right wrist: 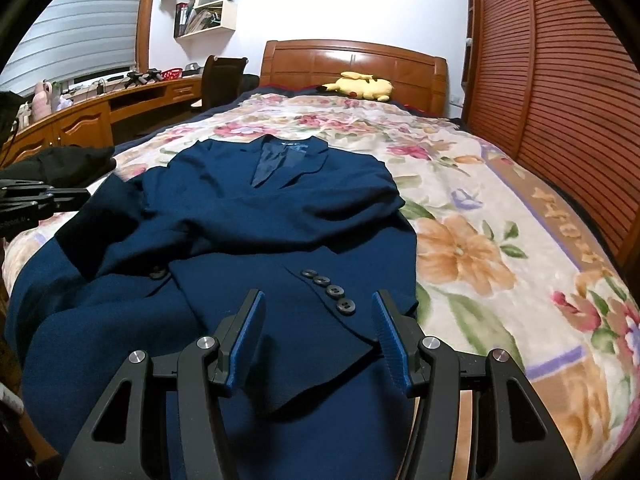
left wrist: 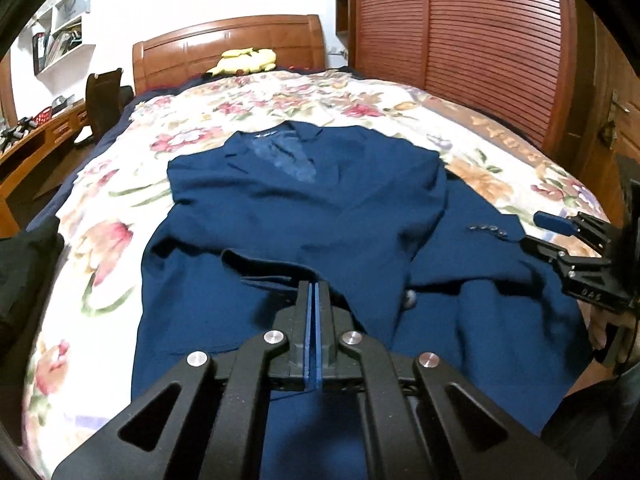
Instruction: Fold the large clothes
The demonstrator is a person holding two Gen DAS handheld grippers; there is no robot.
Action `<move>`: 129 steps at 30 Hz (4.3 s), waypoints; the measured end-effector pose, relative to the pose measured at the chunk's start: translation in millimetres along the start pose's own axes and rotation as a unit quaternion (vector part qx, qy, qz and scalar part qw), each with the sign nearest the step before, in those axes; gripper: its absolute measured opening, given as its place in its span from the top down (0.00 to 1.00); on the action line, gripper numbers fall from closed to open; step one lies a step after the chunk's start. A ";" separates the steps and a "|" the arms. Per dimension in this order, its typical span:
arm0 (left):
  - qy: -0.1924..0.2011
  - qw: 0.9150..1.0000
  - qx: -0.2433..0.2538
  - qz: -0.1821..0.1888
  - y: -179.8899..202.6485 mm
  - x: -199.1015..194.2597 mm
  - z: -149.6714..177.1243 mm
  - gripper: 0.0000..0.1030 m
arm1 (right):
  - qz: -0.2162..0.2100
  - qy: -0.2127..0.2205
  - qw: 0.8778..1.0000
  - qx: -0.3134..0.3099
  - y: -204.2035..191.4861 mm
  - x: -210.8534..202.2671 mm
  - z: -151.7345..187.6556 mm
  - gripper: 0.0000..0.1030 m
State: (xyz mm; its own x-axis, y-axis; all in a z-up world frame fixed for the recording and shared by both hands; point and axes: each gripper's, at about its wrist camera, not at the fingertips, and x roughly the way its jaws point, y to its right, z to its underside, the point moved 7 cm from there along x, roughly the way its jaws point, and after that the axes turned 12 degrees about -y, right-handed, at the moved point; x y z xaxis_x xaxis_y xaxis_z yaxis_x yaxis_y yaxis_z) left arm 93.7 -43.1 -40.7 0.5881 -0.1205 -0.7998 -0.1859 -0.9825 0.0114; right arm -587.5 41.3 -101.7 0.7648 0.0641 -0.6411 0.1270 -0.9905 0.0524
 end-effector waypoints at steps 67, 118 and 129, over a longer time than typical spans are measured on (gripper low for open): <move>-0.003 1.000 0.012 -0.028 -32.3 -5.3 26.7 0.90 | -0.005 -0.006 1.000 -0.013 -1.3 2.6 2.8 0.45; -0.050 0.998 -0.033 0.014 -49.5 39.7 47.5 0.28 | -0.008 -0.016 1.000 -0.026 -2.4 6.8 6.0 0.45; -0.046 0.997 -0.010 0.059 -22.7 31.0 51.3 0.83 | -0.006 -0.017 0.999 -0.027 -3.4 7.5 6.3 0.45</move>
State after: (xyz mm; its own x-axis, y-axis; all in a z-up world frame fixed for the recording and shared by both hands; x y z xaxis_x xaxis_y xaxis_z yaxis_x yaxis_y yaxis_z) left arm 75.7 -17.2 -96.5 0.4883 -0.2223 -0.8439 -0.2322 -0.9653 0.1199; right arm -586.2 44.4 -111.5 0.7409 0.0714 -0.6678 0.1715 -0.9815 0.0853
